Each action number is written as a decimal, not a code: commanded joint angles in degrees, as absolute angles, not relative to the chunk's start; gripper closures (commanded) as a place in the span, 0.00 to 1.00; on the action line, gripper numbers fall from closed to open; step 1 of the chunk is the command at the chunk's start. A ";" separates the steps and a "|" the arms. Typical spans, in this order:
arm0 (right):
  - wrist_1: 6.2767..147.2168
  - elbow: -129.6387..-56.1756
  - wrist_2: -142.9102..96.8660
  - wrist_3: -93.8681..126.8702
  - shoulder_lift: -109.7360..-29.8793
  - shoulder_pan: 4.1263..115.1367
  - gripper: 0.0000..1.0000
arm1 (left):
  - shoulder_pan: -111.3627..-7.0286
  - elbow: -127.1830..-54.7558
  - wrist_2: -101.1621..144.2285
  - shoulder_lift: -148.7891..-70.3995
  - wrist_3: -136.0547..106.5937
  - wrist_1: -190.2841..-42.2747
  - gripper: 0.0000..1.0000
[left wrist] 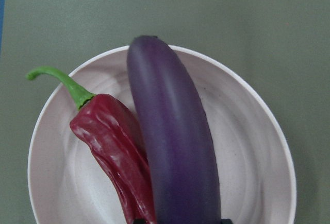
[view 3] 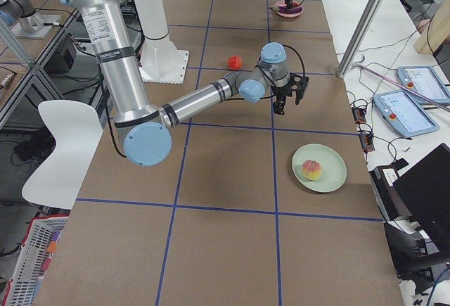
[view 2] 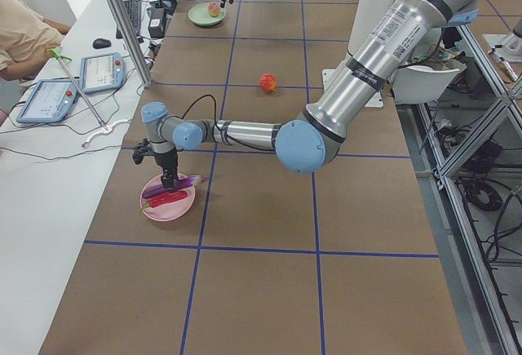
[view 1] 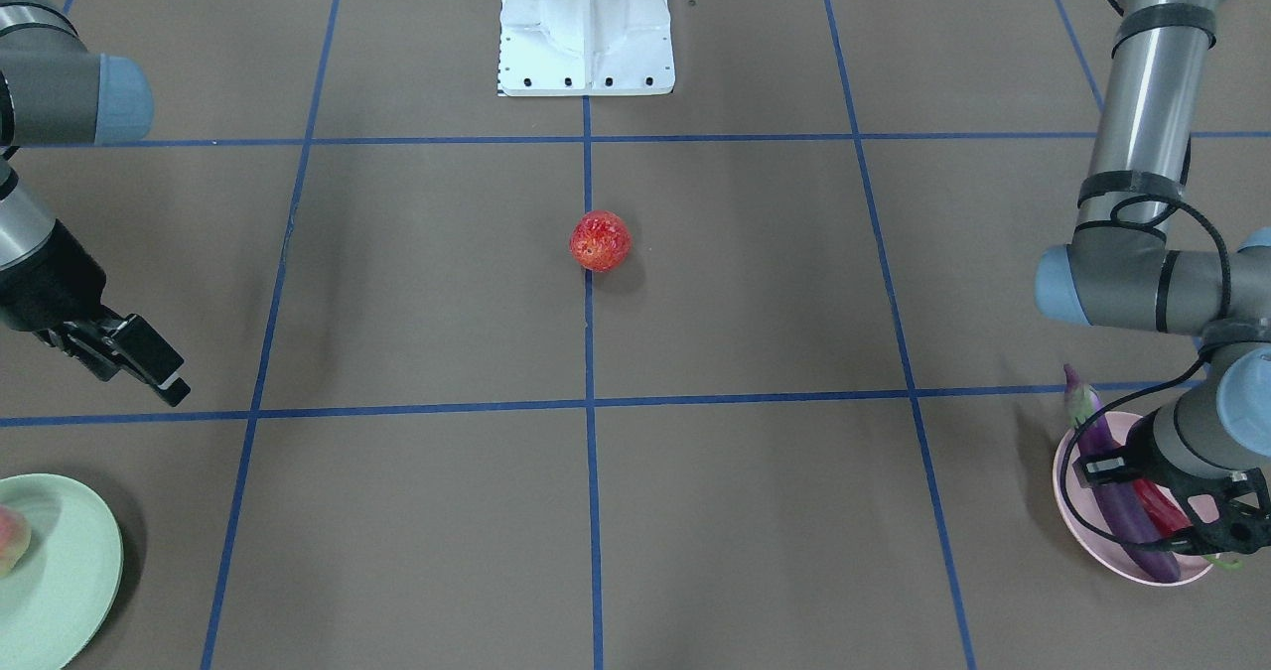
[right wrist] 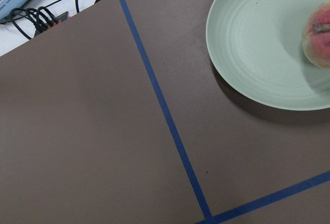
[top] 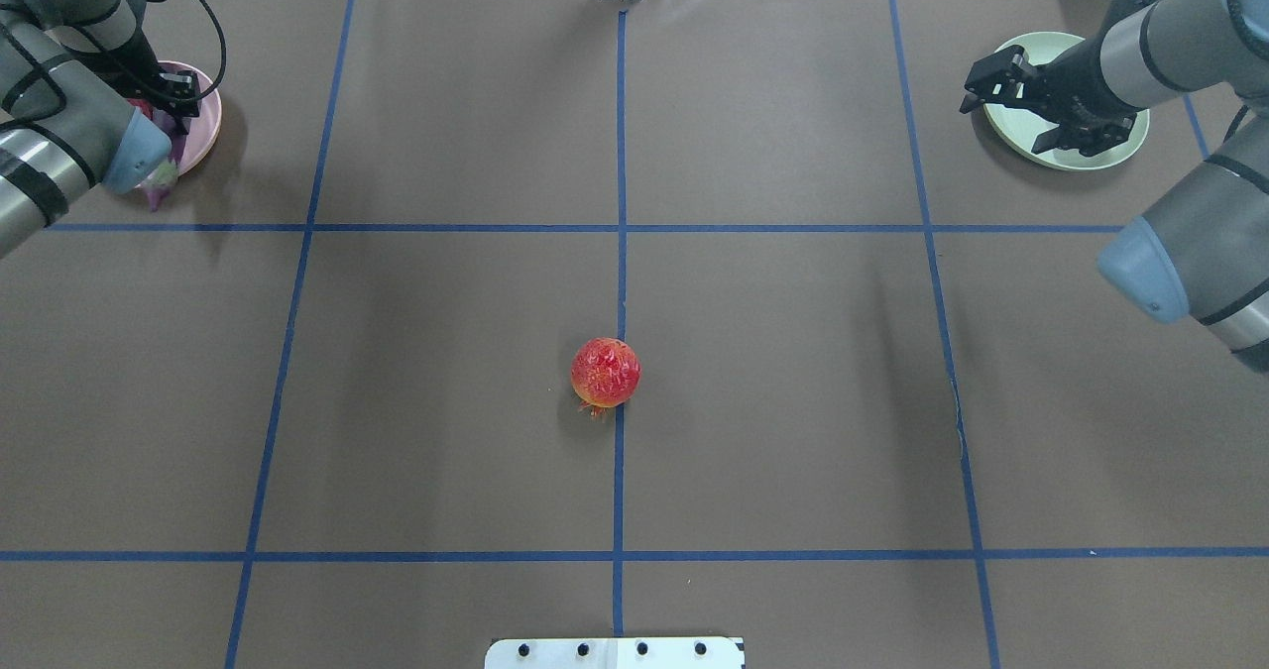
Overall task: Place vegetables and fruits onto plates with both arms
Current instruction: 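Lower the eggplant beside the pepper and open the left gripper, then reach the right gripper down and grasp the red apple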
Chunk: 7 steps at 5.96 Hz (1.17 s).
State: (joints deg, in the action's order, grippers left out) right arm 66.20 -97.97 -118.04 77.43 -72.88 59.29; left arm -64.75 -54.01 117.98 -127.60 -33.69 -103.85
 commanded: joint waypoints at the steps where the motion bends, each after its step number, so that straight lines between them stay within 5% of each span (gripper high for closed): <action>1: 66.27 -100.88 -118.30 83.12 -72.51 55.66 0.00 | -66.61 -54.31 118.56 -128.75 -33.75 -103.89 0.00; 7: 72.94 -107.84 -101.03 103.98 -62.51 23.96 0.00 | -67.41 -58.97 123.57 -128.58 -34.54 -103.88 0.00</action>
State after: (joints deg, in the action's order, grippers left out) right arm 71.76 -107.82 -105.53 104.04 -64.71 28.89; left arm -67.49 -58.77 123.48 -128.66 -34.46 -103.76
